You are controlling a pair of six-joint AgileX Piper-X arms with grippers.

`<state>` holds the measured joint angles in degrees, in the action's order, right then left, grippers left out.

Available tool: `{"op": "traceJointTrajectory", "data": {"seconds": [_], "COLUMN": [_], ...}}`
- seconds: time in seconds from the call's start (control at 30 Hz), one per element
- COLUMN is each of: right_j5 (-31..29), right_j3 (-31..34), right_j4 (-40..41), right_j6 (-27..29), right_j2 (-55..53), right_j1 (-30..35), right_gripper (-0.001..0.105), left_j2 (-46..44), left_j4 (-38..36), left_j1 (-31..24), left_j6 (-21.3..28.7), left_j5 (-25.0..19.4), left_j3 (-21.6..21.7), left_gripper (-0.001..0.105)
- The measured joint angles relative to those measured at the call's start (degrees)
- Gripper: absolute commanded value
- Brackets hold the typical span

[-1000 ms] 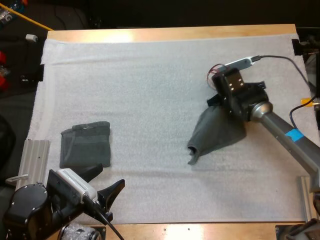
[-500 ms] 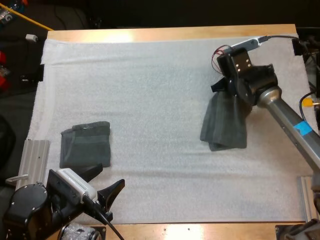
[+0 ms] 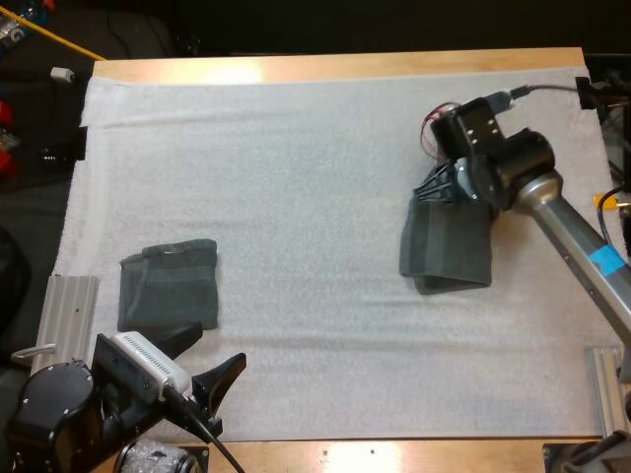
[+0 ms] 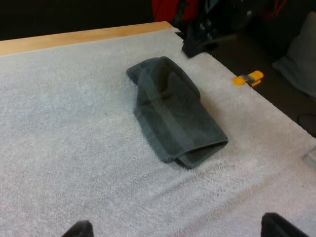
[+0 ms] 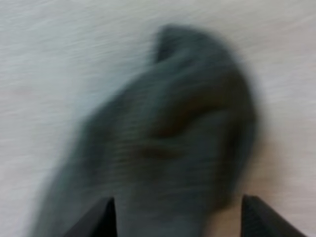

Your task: Pick towel from pile, fold and stack

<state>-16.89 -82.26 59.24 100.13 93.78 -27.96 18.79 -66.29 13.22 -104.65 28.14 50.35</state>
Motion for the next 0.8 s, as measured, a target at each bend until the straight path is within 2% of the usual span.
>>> {"op": "traceJointTrajectory", "data": {"seconds": [0.27, 0.53, 0.8], "right_j5": [7.7, 7.4, 12.8], "right_j3": [7.3, 7.6, 7.6], "right_j4": [-6.7, -6.8, -5.7], "right_j6": [-6.2, -7.8, -9.0], "right_j2": [3.7, 11.7, 16.0], "right_j1": [-3.7, -5.7, -6.5], "right_gripper": [0.052, 0.052, 0.052], "left_j2": [0.0, 0.0, 0.0], "left_j4": [0.1, 0.1, 0.1], "left_j1": [0.0, 0.0, 0.0], "left_j6": [0.0, 0.0, 0.0], "left_j5": [0.0, 0.0, 0.0], "left_j3": [0.0, 0.0, 0.0], "left_gripper": [0.065, 0.065, 0.065]}}
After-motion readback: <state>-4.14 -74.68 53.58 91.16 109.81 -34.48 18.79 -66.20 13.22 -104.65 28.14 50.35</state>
